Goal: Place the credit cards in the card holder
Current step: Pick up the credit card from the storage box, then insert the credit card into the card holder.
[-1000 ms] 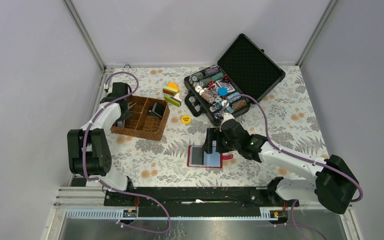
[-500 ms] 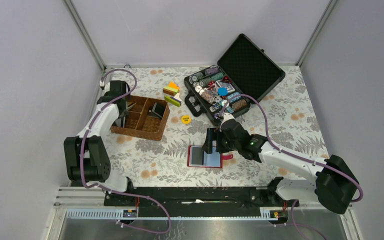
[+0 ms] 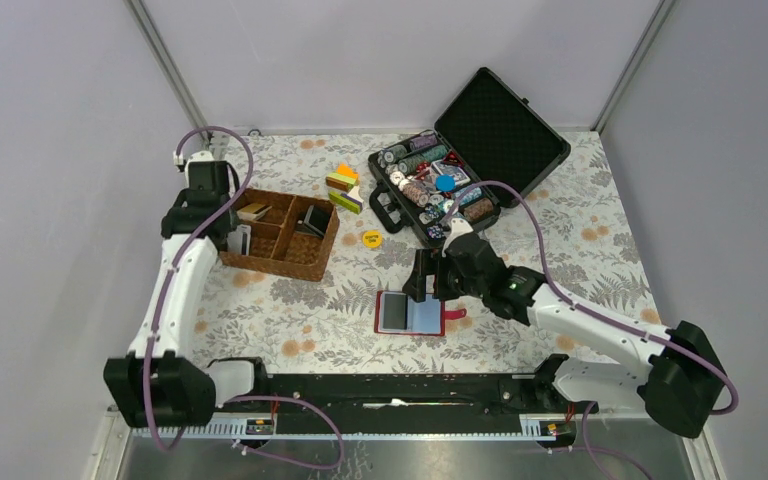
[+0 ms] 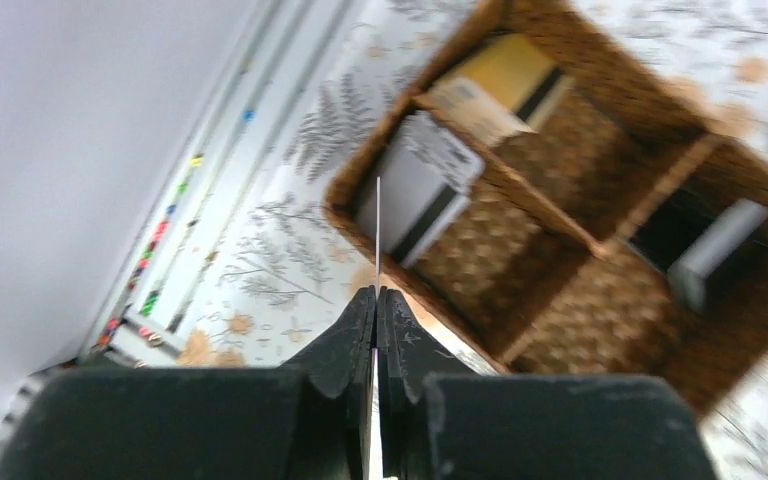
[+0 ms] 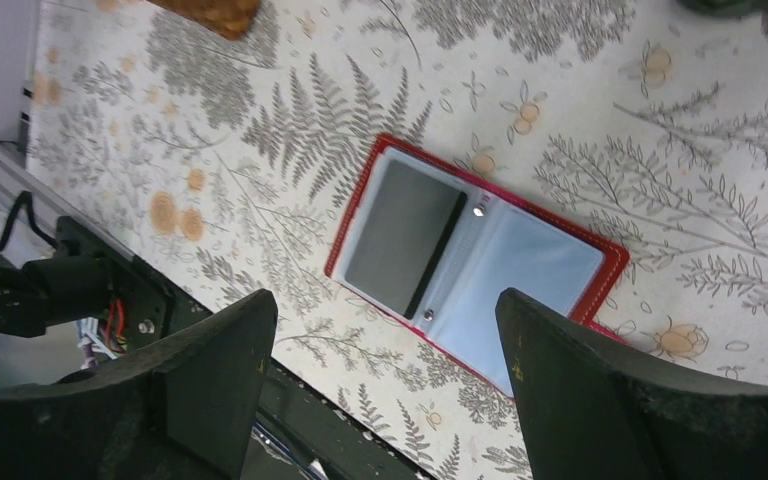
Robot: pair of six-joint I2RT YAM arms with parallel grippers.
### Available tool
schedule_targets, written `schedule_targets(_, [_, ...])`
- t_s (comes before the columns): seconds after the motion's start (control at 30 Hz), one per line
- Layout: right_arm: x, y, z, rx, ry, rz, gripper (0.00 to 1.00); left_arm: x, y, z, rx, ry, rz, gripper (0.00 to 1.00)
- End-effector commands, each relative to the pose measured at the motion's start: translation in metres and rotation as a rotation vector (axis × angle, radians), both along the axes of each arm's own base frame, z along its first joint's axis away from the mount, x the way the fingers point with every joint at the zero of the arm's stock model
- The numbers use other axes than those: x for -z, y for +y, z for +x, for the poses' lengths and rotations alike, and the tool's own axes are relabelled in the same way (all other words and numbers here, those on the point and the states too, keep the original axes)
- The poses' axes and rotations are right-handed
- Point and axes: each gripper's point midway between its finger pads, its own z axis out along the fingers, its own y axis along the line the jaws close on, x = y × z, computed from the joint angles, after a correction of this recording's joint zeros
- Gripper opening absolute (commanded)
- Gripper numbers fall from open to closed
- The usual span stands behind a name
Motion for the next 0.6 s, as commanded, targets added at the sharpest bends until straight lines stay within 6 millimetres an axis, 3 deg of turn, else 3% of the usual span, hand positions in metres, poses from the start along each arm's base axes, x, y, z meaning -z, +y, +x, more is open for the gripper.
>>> schedule_targets(0.0, [-0.053, 0.010, 0.010, -0.039, -0.115, 0.085, 0.88, -0.053, -0.059, 0.004, 0.282, -0.177, -0.202, 0.00])
schedule_targets(0.1, [-0.074, 0.014, 0.010, -0.083, -0.169, 0.115, 0.93, -0.075, -0.104, -0.002, 0.485, -0.235, -0.347, 0.00])
schedule_targets(0.2, [-0.099, 0.021, 0.005, -0.167, -0.216, 0.173, 0.96, -0.089, -0.167, -0.025, 0.763, -0.233, -0.522, 0.00])
schedule_targets(0.4, [-0.147, 0.035, -0.027, -0.450, -0.272, 0.357, 1.00, -0.091, -0.280, -0.104, 1.287, -0.106, -0.823, 0.00])
schedule_targets(0.57, [-0.161, 0.036, -0.045, -0.552, -0.295, 0.405, 0.99, -0.101, -0.318, -0.158, 1.551, -0.043, -1.002, 0.00])
